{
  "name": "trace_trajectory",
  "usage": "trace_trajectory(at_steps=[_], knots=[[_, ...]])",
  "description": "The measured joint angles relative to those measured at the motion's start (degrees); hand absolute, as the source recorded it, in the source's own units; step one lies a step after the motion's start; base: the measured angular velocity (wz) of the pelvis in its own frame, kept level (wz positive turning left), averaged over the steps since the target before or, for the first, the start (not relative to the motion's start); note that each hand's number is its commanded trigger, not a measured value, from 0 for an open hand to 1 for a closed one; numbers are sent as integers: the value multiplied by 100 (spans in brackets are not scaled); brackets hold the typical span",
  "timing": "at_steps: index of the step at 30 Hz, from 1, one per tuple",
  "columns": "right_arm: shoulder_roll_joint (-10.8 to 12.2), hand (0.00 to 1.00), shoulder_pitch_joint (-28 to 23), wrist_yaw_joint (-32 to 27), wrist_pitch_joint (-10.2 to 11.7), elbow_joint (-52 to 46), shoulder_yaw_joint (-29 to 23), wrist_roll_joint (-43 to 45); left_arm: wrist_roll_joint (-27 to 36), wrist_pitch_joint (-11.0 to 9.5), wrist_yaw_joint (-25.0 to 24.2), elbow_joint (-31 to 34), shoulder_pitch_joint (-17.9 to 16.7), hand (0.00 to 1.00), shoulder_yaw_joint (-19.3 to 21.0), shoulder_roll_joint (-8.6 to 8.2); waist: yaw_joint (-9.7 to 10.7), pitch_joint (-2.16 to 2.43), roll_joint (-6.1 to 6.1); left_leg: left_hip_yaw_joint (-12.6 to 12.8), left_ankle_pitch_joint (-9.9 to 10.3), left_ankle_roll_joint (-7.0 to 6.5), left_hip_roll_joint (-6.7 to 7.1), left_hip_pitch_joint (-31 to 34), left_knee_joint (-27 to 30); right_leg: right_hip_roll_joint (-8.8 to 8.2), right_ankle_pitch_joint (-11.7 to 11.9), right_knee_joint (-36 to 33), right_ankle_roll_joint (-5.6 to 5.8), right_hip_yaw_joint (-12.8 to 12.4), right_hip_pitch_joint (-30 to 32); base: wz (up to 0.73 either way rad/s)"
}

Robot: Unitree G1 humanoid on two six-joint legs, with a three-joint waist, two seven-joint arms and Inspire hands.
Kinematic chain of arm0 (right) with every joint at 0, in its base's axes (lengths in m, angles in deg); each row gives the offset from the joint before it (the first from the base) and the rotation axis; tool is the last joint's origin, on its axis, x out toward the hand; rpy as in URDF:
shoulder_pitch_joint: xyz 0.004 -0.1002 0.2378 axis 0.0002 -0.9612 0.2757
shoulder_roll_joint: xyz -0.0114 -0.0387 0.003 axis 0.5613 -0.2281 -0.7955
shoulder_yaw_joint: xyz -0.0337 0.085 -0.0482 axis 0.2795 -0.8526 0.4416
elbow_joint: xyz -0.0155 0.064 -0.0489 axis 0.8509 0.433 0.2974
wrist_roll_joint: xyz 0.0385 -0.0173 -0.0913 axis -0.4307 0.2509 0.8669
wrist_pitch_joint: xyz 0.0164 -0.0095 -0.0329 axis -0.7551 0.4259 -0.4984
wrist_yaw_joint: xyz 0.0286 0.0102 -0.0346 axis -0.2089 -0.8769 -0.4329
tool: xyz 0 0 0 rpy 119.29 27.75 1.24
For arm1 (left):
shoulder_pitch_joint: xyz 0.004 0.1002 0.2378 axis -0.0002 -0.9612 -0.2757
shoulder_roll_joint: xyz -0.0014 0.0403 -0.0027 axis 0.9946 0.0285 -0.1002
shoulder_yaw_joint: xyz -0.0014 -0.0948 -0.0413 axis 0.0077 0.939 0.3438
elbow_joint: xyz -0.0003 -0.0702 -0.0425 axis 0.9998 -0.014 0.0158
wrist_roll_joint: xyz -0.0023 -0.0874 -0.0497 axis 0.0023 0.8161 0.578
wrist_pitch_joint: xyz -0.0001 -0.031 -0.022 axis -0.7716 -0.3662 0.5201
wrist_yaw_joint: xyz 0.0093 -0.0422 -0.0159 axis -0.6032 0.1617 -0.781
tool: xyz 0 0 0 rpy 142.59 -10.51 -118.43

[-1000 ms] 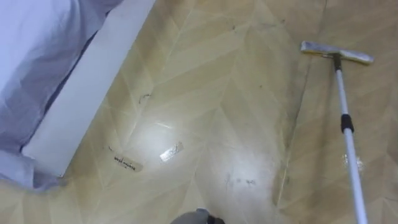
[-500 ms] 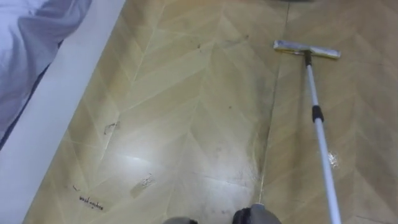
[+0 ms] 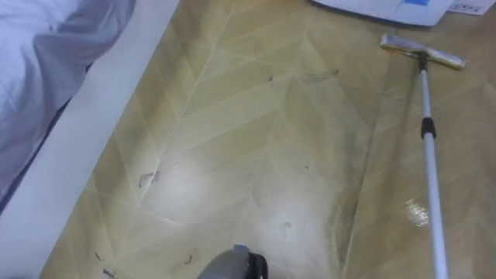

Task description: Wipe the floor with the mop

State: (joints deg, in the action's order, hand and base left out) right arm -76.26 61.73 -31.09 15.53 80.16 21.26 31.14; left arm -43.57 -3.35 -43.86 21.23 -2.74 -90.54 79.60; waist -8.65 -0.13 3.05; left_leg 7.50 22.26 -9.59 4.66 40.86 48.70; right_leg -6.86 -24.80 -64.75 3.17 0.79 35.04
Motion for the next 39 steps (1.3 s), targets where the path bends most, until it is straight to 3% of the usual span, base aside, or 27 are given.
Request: trace_trajectory(at_steps=[2,5,6,7,9,12,14,17,18,19,21,22,24,27,31,33,35,37,39], knots=[[140,100,-279,-188,0,-2,-8,46,-18,-48,36,-32,2,0,-6,-11,95,-19,99,-4,72,-27,24,-127,-88,88,33,-127,11,-202,317,-10],[496,100,-563,-397,4,-72,-1,70,-13,-39,67,-214,-32,0,-68,-36,312,-31,154,-16,96,10,-6,-438,-383,202,87,752,-63,-171,747,-8],[604,100,-607,-419,4,-85,-2,107,-13,-39,78,-206,-93,0,-68,-70,383,-40,140,-18,127,56,-12,-526,-420,200,259,1395,-122,-147,835,-4],[669,100,-649,-429,0,-137,-63,179,-13,-28,144,-232,-106,0,-40,-140,392,-42,131,-25,203,102,-31,-569,-389,235,685,1796,-165,-91,896,0],[692,100,-574,-436,-36,-192,-116,193,19,-23,169,-316,-101,0,-36,-232,326,-32,139,-48,269,203,-126,-638,-398,340,896,1927,-255,-52,843,-17],[606,100,-5,-439,-311,-256,-204,196,526,26,173,-336,-40,0,-32,-222,320,-57,103,-163,336,336,-207,-680,-355,435,825,1916,-381,75,747,-1],[376,100,656,-391,-532,-275,-309,185,962,15,174,-323,-23,0,-27,-192,144,-97,19,-136,403,437,-287,-730,-286,465,696,1818,-508,65,727,-4],[144,100,1439,-315,-464,-273,-311,135,1237,11,190,-268,-14,0,20,-79,33,-137,-102,-157,443,507,-374,-579,-115,504,615,1686,-596,92,845,7],[69,100,1757,-289,-353,-280,-310,59,1287,10,220,-257,-14,0,20,1,-38,-148,-188,-167,438,549,-408,-477,5,538,608,1643,-650,108,928,12],[46,100,1975,-233,-447,-182,-301,-70,1337,24,291,-257,-26,0,17,66,-114,-172,-285,-199,380,645,-417,-415,94,589,630,1641,-635,107,936,12],[105,100,1951,-110,-470,-58,-340,-156,1335,58,307,-273,-112,0,15,110,-176,-163,-423,-206,358,681,-452,-407,40,633,643,1731,-659,172,897,15],[93,100,1939,-65,-462,-67,-382,-144,1332,104,253,-340,-123,0,12,70,-181,-161,-428,-213,358,681,-525,-410,-40,703,741,1889,-678,210,860,0],[76,100,1928,2,-384,-121,-374,-66,1332,225,229,-470,-107,0,18,7,-188,-165,-368,-235,357,679,-595,-512,-231,731,898,2140,-731,327,724,-15],[119,100,1550,100,-301,-219,-355,-65,1337,223,239,-424,-64,0,78,13,-127,-181,-273,-294,338,654,-606,-841,-426,702,904,2314,-690,375,362,12],[239,100,787,151,-87,-154,-331,-113,1320,176,315,-560,204,0,186,-4,-42,-154,-12,-453,278,614,-571,-1530,-864,680,950,2784,-614,503,-450,16],[375,100,524,113,-50,-110,-327,-83,1341,130,398,-616,217,0,325,-4,46,-116,21,-451,160,608,-540,-1925,-1269,668,1016,3118,-591,520,-828,7],[497,100,238,86,-13,-106,-309,35,1334,92,437,-670,242,0,384,-21,115,-26,36,-442,-10,609,-514,-2317,-1760,693,1154,3546,-564,511,-1188,-2],[597,100,-109,85,19,-126,-290,274,1372,73,499,-652,239,0,517,-40,227,15,11,-420,-267,606,-481,-2944,-2482,718,1339,4143,-538,520,-1734,-2],[622,100,-305,79,33,-164,-257,435,1396,43,566,-656,223,0,549,-36,216,26,-37,-294,-431,608,-464,-3381,-2986,750,1402,4365,-527,406,-2014,-20]])
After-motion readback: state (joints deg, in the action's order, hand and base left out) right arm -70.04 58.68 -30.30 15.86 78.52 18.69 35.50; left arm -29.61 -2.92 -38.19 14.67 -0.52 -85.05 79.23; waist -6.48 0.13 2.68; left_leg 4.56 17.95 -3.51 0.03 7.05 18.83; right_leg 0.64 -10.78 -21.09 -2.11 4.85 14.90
